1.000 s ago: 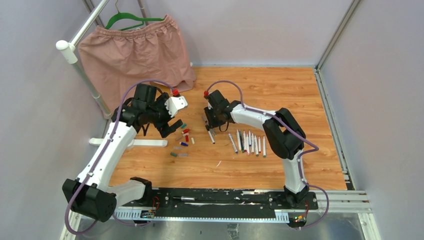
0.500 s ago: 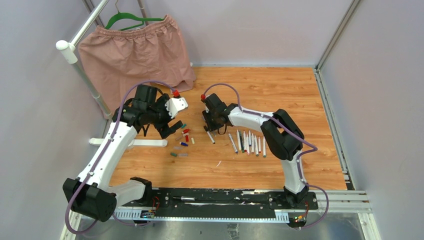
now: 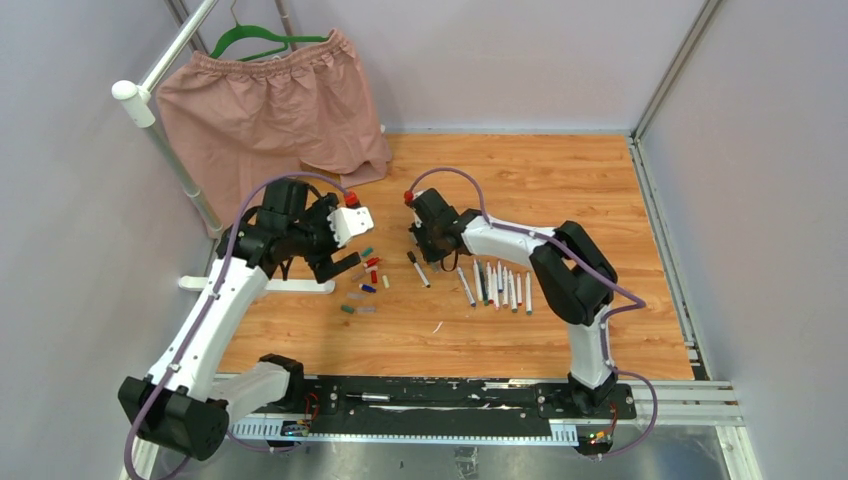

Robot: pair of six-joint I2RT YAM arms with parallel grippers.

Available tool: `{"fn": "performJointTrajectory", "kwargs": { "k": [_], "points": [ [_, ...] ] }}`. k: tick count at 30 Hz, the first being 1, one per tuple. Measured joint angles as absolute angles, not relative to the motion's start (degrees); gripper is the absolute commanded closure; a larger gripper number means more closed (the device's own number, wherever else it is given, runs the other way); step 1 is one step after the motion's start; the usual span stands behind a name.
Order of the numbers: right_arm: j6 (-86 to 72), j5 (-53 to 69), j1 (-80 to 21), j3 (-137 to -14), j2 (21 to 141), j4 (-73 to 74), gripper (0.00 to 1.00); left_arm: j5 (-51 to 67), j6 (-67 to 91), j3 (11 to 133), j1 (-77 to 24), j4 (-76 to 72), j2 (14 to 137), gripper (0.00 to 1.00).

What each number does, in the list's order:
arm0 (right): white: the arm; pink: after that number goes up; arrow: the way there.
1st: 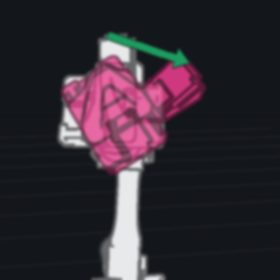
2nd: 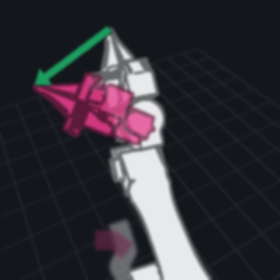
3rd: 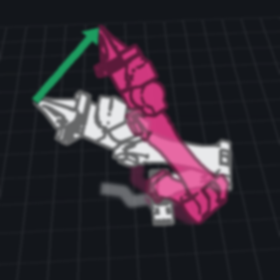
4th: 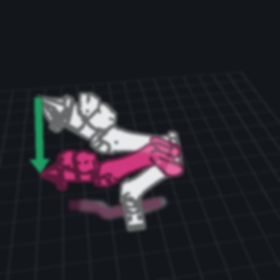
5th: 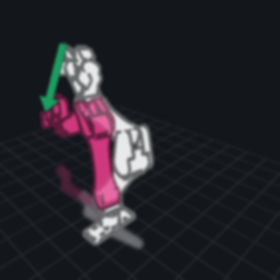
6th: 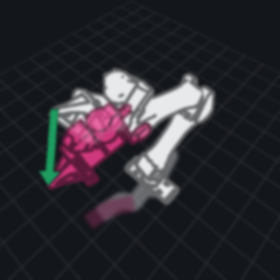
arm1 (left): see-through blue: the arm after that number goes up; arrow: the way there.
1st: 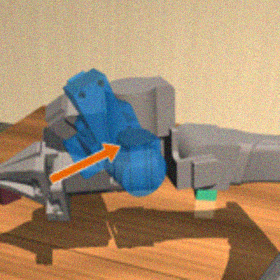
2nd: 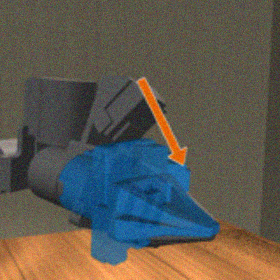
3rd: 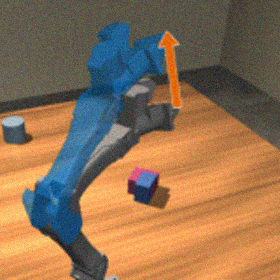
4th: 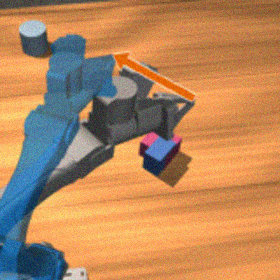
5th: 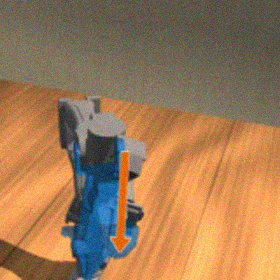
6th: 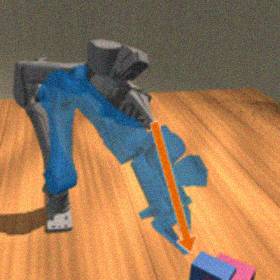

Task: Open the pen caps

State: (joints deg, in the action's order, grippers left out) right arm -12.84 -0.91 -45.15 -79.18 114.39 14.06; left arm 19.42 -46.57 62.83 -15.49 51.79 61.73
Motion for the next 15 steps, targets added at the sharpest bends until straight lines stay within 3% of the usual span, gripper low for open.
{"fn": "performJointTrajectory", "kwargs": {
  "k": [7,15],
  "points": [
    [-12.32,6.68,-45.15,-75.53,103.39,15.68,1.00,20.56,-57.52,59.33,-15.51,51.53,54.72,0.00],
    [-13.82,28.82,-45.25,-73.36,92.58,18.33,1.00,28.23,-80.68,50.87,-15.75,52.45,44.18,0.00]
  ]
}}
